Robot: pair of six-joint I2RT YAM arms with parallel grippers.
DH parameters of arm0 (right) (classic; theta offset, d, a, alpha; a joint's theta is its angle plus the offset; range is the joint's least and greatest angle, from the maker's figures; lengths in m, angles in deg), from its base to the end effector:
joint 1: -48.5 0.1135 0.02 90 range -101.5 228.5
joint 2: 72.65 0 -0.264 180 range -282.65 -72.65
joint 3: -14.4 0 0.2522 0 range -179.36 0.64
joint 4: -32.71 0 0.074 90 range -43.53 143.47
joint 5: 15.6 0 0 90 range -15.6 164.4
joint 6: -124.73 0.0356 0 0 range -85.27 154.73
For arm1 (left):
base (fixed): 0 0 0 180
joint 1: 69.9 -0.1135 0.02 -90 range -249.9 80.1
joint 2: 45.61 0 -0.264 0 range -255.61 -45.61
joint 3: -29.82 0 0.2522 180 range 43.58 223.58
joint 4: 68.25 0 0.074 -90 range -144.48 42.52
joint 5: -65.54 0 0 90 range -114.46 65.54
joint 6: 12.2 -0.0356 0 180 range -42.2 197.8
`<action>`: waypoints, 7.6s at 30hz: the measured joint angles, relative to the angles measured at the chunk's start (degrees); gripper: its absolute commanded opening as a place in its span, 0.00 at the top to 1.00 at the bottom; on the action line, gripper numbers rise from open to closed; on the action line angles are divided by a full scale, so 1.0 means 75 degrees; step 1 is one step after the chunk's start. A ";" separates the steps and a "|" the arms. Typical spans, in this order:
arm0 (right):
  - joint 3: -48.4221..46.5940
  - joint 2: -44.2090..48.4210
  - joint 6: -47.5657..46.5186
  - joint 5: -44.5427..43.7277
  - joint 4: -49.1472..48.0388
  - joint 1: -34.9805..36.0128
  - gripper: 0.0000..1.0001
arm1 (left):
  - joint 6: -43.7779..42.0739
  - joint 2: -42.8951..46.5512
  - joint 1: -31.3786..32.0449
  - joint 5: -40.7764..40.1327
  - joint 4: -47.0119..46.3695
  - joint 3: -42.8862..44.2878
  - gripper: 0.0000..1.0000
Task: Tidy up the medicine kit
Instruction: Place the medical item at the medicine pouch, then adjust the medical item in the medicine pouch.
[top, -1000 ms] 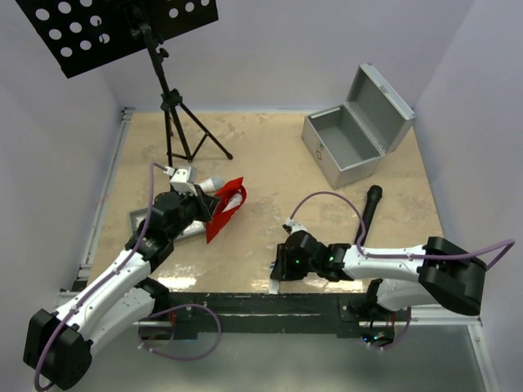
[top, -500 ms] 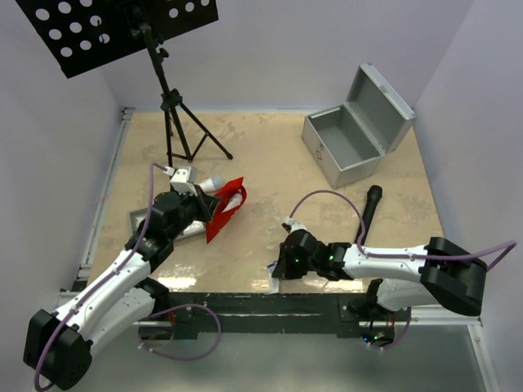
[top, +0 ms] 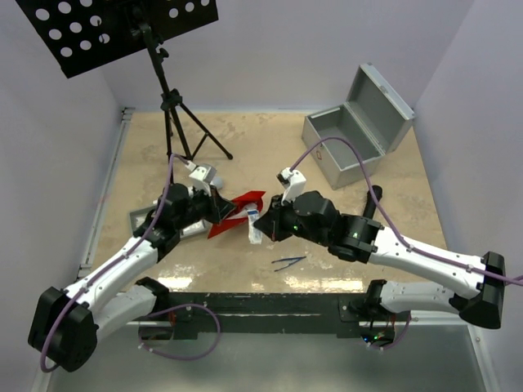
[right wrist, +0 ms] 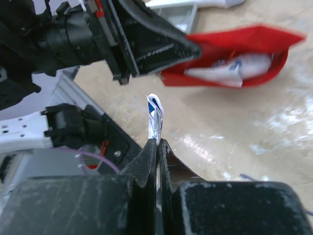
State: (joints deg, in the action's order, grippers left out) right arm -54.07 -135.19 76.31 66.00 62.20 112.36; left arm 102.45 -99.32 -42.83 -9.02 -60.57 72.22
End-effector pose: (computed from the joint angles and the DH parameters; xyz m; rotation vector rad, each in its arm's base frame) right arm 0.1145 0.2214 0.3302 -0.3111 2.1104 1.0155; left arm 0.1858 -0.1056 0.2416 0.2329 1.9722 -0.8562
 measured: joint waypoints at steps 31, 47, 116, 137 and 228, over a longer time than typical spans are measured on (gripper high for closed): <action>0.0516 0.0213 -0.2442 -0.2159 -0.0405 0.0003 1.00 | -0.0236 -0.0321 0.0000 0.3130 -0.0842 0.0166 1.00; 0.0743 0.0431 -0.3815 -0.1950 -0.1043 0.0003 1.00 | 0.0023 -0.0548 0.0000 0.4095 -0.1355 0.0574 1.00; -0.1110 -0.0493 -0.7096 -0.0213 0.1562 0.0746 1.00 | -0.0347 -0.1492 -0.0050 0.5155 -0.0895 0.1638 1.00; -0.1241 -0.0723 -0.7309 -0.1314 0.1877 0.1358 1.00 | -0.0656 -0.1690 -0.0041 0.5505 -0.0015 0.2025 1.00; -0.1346 -0.1673 -0.6254 -0.2900 0.1784 0.1816 1.00 | 0.0268 -0.1134 0.0152 0.5517 -0.0513 0.2232 1.00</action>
State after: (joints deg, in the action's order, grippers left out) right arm -64.17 -147.74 29.40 44.25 75.58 125.97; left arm 104.46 -107.82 -41.70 32.36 -64.42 88.97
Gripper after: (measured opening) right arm 0.007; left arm 0.030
